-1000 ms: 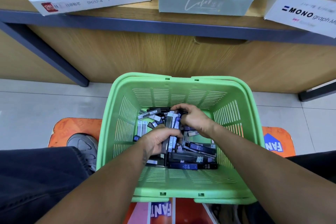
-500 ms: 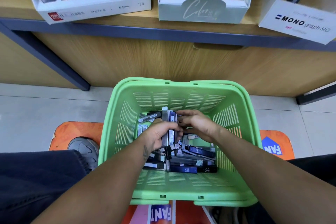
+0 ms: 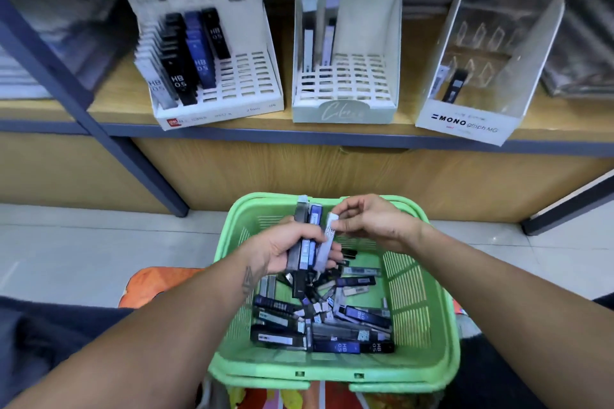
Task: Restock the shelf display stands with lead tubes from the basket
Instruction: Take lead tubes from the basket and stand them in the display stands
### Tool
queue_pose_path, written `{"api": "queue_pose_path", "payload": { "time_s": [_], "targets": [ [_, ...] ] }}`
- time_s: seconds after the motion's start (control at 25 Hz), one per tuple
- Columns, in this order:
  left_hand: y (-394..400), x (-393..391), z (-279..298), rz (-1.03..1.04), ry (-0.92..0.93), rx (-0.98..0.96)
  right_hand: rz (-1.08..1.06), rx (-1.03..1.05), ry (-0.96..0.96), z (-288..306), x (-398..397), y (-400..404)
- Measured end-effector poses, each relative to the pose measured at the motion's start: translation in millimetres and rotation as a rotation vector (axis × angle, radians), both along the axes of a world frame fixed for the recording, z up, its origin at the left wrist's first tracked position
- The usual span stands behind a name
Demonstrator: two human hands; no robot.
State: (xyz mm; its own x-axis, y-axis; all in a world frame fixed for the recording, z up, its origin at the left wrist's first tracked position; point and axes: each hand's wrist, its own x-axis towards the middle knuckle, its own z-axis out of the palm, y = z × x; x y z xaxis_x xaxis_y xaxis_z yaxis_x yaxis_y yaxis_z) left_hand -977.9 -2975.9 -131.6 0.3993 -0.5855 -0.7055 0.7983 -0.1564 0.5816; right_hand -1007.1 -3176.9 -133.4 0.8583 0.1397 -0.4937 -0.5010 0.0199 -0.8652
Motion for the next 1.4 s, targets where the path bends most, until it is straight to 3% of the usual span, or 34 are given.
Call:
{"api": "queue_pose_path", "payload": {
  "time_s": [0.28,0.6,0.72,0.96,1.4],
  "targets": [
    [6,10,85,0.054,-0.273,-0.016,-0.045,0.182,-0.129,88,3,-12],
    [20,24,173,0.076,-0.431,-0.041,-0.012,0.148,-0.364,171,16,7],
    [32,43,195,0.114,-0.461,0.005,-0.044,0.049,-0.495,196,38,30],
    [60,88,225,0.288,-0.701,0.338,-0.064,-0.25,-0.705,234,97,69],
    [110,166,277,0.451,-0.629,0.274,-0.055,-0.811,-1.006,242,183,109]
  ]
}}
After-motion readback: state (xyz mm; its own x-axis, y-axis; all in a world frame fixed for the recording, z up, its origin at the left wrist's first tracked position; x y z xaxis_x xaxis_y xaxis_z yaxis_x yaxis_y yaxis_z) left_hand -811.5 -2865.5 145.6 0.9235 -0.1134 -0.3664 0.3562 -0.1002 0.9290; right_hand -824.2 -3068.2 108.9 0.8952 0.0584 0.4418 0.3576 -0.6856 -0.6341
